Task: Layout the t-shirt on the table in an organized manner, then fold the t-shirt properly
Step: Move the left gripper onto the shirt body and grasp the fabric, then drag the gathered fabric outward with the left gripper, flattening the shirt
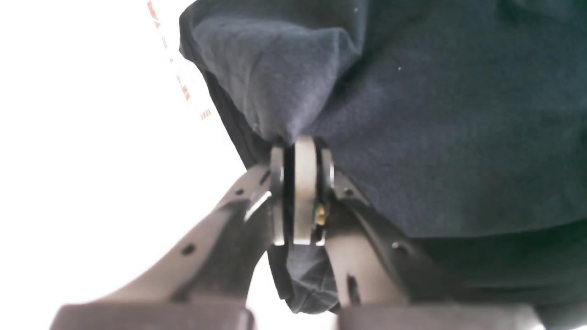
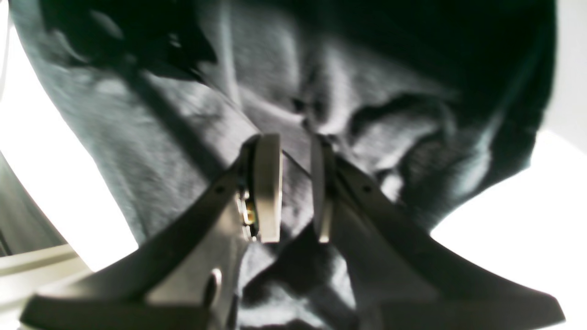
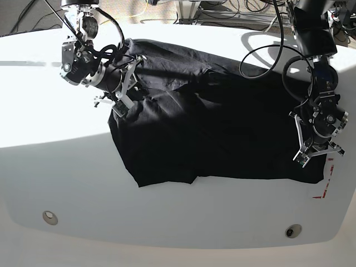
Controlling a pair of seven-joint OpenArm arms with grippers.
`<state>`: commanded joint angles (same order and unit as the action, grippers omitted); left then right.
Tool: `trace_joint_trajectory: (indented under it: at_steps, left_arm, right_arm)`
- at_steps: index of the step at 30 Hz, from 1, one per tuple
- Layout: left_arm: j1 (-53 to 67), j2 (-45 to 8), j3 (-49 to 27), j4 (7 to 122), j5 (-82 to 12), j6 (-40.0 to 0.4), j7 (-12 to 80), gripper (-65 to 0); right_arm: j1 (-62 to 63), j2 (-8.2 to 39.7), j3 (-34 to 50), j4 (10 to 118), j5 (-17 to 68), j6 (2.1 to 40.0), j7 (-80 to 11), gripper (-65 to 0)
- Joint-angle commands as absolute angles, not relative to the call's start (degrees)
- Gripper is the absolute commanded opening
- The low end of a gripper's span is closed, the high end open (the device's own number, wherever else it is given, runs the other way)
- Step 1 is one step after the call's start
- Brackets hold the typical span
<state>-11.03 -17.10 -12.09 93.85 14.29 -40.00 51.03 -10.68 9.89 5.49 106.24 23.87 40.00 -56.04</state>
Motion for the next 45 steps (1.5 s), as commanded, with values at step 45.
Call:
trace_joint_trajectory:
  at_steps: [45]
  left_arm:
    - [-12.62,-28.18,-12.18,79.52,14.02,-40.0,43.65,-57.1]
  right_arm:
    - [-10.59,15.16,5.93,73.63,14.37,40.0,-31.69,-53.4]
